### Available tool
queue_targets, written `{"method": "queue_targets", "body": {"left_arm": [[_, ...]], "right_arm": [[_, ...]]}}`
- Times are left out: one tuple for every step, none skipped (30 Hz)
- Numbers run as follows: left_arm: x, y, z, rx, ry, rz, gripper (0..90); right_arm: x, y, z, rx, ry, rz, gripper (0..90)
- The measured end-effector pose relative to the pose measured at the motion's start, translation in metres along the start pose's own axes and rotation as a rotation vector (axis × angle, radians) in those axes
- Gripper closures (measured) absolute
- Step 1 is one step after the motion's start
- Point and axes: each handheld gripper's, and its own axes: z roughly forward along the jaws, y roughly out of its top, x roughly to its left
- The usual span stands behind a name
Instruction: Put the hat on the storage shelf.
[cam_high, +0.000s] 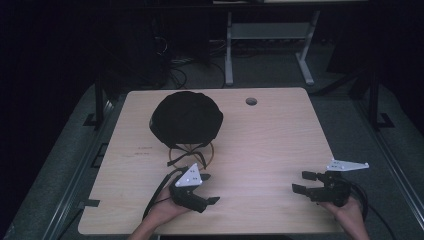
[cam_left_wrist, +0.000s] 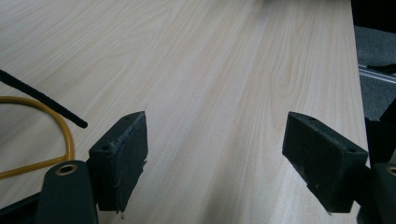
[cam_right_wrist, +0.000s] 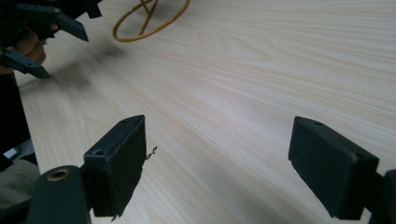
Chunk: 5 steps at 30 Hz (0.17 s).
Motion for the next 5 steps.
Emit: {"method": "queue_targets", "body": {"left_arm": [[0.0,0.0003,-0.0001,0.0,0.0,0.001,21.9],[-0.0001,0.0007,-0.0002,-0.002,0.001,-0.002,21.9],[0.0,0.0011,-0.0003,-0.004,-0.001,-0.003,21.9],[-0.0002,0.0015,-0.0002,-0.005,0.001,-0.002,21.9],[-0.0002,0.0018,-0.0002,-0.004,0.002,-0.003,21.9]], "right_arm": [[0.0008,-0.0016,-0.0005,-0.011,0.01,0.004,18.7],[0.0014,-0.0028,-0.0013,-0.017,0.016,0.0,18.7],[0.0021,-0.0038,-0.0019,-0.022,0.019,-0.006,18.7],[0.0031,-0.0047,-0.0028,-0.022,0.02,-0.006,18.7],[0.0038,-0.0057,-0.0042,-0.023,0.018,-0.013,18.6]]}}
